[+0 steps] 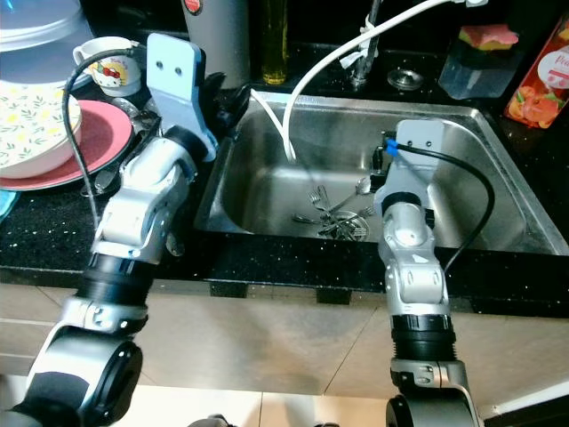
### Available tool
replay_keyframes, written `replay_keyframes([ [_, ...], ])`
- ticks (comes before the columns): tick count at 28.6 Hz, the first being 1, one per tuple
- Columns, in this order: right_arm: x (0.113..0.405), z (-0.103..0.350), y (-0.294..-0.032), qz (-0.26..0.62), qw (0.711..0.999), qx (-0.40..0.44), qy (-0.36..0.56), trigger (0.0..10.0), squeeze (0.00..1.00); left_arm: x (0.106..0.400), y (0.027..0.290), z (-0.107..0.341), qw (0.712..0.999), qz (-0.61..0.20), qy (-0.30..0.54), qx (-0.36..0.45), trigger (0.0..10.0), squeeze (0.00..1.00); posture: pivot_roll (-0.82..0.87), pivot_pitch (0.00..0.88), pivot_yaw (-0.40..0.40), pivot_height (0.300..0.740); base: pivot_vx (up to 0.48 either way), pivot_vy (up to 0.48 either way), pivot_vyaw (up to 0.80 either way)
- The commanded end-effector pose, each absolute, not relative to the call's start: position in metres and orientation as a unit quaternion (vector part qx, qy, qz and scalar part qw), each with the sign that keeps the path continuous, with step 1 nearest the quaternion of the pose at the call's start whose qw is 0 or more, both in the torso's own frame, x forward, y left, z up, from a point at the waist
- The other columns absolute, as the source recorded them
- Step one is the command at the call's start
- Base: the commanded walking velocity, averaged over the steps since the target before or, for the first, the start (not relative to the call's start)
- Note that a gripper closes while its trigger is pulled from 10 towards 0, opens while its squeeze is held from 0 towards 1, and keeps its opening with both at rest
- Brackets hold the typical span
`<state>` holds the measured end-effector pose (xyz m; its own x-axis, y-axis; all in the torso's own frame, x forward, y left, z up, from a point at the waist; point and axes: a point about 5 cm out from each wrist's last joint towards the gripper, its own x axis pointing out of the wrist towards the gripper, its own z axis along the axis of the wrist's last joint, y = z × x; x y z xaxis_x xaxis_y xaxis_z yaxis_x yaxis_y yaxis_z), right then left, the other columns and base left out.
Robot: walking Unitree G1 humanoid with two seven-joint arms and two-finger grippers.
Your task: Kitchen organization
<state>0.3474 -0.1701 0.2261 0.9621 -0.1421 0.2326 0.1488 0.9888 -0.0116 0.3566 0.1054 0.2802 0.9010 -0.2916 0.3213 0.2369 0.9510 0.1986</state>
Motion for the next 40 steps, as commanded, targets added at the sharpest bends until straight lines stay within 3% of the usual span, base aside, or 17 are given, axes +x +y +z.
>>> replay_keyframes([
  [1, 0.348, 0.228, -0.168, -0.07, 0.99, -0.007, -0.124, 10.0, 0.0, 0.352, 0.104, 0.277, 0.974, -0.133, -0.163, 0.089, 10.0, 0.0, 0.22, 0.074, -0.031, 0.74, 0.0, 0.0, 0.0],
  [40, 0.345, 0.234, -0.168, -0.069, 0.988, 0.003, -0.139, 10.0, 0.0, 0.341, 0.093, 0.285, 0.975, -0.146, -0.139, 0.091, 10.0, 0.0, 0.25, 0.098, -0.029, 0.74, 0.0, 0.0, 0.0],
])
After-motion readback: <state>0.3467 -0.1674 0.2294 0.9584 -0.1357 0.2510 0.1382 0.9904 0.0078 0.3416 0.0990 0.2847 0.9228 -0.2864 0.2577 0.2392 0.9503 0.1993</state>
